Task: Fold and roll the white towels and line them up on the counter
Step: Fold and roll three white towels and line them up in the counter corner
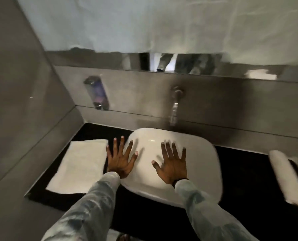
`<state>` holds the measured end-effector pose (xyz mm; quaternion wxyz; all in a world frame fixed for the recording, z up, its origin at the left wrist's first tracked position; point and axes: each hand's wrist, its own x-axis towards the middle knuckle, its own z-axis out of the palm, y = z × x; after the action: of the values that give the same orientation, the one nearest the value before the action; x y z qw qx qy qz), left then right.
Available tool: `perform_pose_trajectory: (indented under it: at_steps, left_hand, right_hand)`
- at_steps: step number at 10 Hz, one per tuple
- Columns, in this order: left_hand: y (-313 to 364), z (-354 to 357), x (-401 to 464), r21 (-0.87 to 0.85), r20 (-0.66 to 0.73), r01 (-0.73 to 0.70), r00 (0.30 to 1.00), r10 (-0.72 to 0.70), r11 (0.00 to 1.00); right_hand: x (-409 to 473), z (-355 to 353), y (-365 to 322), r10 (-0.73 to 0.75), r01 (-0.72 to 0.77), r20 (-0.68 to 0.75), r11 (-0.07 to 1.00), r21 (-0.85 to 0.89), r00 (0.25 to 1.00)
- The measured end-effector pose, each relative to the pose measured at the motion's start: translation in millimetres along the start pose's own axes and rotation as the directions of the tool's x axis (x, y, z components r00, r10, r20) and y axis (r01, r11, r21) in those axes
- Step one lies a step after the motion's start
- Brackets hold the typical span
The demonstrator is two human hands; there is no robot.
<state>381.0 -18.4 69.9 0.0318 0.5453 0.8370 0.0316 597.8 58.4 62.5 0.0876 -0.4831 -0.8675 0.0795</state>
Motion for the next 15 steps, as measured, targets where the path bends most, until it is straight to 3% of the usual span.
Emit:
perform_pose_trajectory:
  at_steps: [2,3,6,7,9,10,11,12,14,15]
  left_hand:
    - [-156.6,18.2,37.5,0.037,0.083,0.108,0.99,-0.111,0.993]
    - [-258.4,49.2,84.3,-0.006,0.199,0.235,0.953,-0.229,0.972]
    - [-334.8,72.6,147.7,-0.216,0.252,0.29,0.939,-0.234,0.932]
    - [-348.3,77.2,163.9,-0.248,0.27,0.296,0.936,-0.227,0.923]
    - [-363.2,68.2,176.6,-0.503,0.265,0.228,0.959,-0.103,0.834]
    - [-368.4,39.0,174.8,-0.499,0.331,0.224,0.942,-0.054,0.837]
    - [-362.9,-4.8,170.3,-0.396,0.462,0.161,0.886,0.044,0.904]
    - [-345.2,-50.7,162.0,-0.28,0.612,0.104,0.785,0.095,0.954]
    - [-247.8,-130.5,107.6,0.003,0.952,0.041,0.305,-0.015,0.999]
    - [-182.0,-143.4,64.2,0.005,0.966,0.018,0.26,-0.009,1.0]
  right_hand:
    - [85.1,55.9,-148.1,-0.194,0.192,0.04,0.98,0.04,0.98]
    - [159.4,115.7,-239.7,-0.25,0.245,0.129,0.968,0.053,0.96]
    - [238.0,178.8,-284.0,-0.113,0.086,0.449,0.993,0.08,0.886]
    - [259.2,190.7,-288.4,-0.068,0.05,0.475,0.997,0.052,0.877]
    - [280.7,182.0,-289.3,-0.008,-0.03,0.485,0.997,0.071,0.874]
    - [271.3,167.2,-287.6,0.007,-0.085,0.481,0.986,0.141,0.877]
    - [248.6,146.2,-283.3,0.007,-0.13,0.52,0.971,0.201,0.854]
    - [222.2,119.0,-273.3,-0.024,-0.145,0.559,0.956,0.257,0.829]
    - [125.3,23.3,-233.1,-0.12,-0.312,0.752,0.859,0.406,0.648]
    - [43.0,-28.2,-190.2,-0.085,-0.384,0.821,0.854,0.352,0.564]
